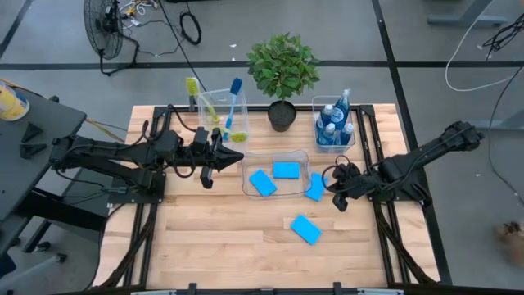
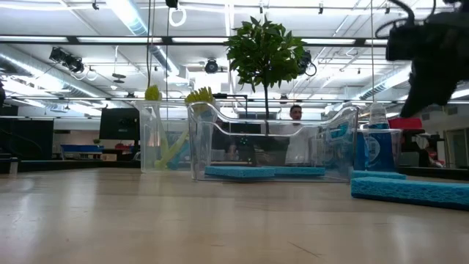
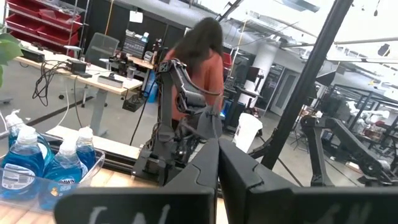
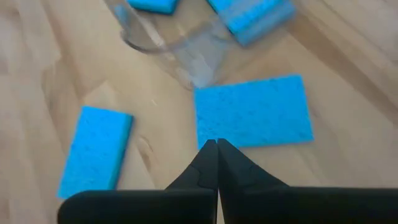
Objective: Pick & Place Kitchen Sink Supplies
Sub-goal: Put the blue sponge into the bottom transparent bin
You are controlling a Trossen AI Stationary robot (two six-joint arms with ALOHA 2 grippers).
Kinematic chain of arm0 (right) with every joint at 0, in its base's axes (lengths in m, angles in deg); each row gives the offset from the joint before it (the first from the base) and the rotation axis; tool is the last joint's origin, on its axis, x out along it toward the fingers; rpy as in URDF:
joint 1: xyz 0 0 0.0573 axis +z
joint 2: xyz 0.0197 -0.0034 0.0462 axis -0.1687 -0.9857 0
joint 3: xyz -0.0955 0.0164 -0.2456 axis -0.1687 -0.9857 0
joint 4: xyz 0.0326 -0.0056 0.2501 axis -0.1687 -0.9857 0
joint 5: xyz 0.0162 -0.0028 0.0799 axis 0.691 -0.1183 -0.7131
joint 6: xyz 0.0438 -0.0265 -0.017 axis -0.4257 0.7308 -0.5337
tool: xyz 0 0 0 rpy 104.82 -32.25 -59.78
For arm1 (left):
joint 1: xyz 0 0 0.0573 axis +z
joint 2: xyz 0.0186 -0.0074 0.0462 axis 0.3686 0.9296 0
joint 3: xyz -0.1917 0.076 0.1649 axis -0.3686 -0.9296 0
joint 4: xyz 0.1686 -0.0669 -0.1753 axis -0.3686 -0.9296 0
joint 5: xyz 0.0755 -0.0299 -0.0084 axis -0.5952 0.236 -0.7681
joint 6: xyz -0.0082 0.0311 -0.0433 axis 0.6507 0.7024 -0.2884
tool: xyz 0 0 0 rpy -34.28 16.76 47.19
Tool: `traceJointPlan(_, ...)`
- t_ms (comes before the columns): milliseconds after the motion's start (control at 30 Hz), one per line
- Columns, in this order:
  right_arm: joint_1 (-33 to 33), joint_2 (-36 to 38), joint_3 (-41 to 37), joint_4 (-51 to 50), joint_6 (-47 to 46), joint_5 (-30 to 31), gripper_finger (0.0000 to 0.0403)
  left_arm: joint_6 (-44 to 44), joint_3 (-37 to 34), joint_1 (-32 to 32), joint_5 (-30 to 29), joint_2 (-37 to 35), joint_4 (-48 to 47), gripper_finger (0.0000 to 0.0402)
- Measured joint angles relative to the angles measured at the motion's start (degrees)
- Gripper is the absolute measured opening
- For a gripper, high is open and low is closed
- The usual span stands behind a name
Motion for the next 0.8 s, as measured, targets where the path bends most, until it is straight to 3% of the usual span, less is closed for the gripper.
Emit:
traceJointPlan(300, -0.02, 3.37, -8.99, 6.01, -15.32, 3.82, 0.0000, -0.58, 0.00, -0.02, -1.06, 0.00, -0.01, 0.0014)
traceJointPlan(567, -1.86, 3.24, -12.73, 9.05, -19.65, 5.74, 0.0004, 0.03, 0.00, 0.11, -2.70, 0.02, -0.13, 0.0014)
traceJointPlan(800, -3.72, 3.24, -13.22, 10.78, -24.35, 3.87, 0.0077, 0.02, 0.00, 0.11, -2.99, 0.02, -0.17, 0.0014)
